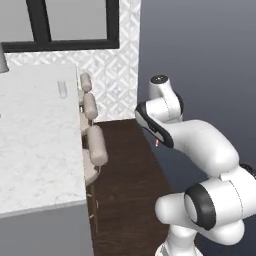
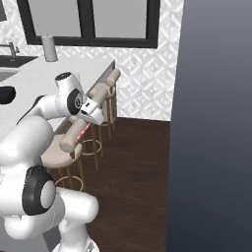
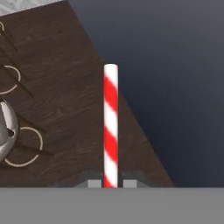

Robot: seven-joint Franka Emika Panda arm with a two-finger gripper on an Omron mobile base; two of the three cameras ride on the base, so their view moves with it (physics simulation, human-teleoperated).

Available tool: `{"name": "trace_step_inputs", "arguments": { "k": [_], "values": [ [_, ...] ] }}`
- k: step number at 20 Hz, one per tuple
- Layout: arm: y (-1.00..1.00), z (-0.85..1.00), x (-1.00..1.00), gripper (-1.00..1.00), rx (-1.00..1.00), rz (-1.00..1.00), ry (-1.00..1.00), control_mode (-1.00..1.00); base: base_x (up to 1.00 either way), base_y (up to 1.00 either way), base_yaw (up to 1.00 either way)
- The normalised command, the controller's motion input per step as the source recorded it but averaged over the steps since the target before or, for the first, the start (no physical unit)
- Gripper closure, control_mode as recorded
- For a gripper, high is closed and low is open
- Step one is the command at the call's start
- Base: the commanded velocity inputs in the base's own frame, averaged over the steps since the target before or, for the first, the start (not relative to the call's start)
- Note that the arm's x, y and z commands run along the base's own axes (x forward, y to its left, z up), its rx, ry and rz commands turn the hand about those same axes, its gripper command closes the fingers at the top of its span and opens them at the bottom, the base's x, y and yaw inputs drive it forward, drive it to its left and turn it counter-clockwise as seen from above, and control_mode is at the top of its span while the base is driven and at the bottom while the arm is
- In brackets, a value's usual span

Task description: Take a straw from the drawer in front and place it inside the glass cup on the dining counter.

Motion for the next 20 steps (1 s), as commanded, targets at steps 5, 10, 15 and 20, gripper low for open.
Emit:
{"name": "trace_step_inputs", "arguments": {
  "k": [5, 10, 15, 20],
  "values": [
    [0.00, 0.00, 0.00, 1.00, 0.00, 0.00, 0.00, 1.00, 0.95, -0.81, 0.52],
    [0.00, 0.00, 0.00, 1.00, 0.00, 0.00, 0.00, 1.00, 0.84, -0.83, 0.53],
    [0.00, 0.00, 0.00, 1.00, 0.00, 0.00, 0.00, 1.00, 0.72, -0.78, 0.58],
    [0.00, 0.00, 0.00, 1.00, 0.00, 0.00, 0.00, 1.00, 0.68, -0.66, 0.63]
  ]
}}
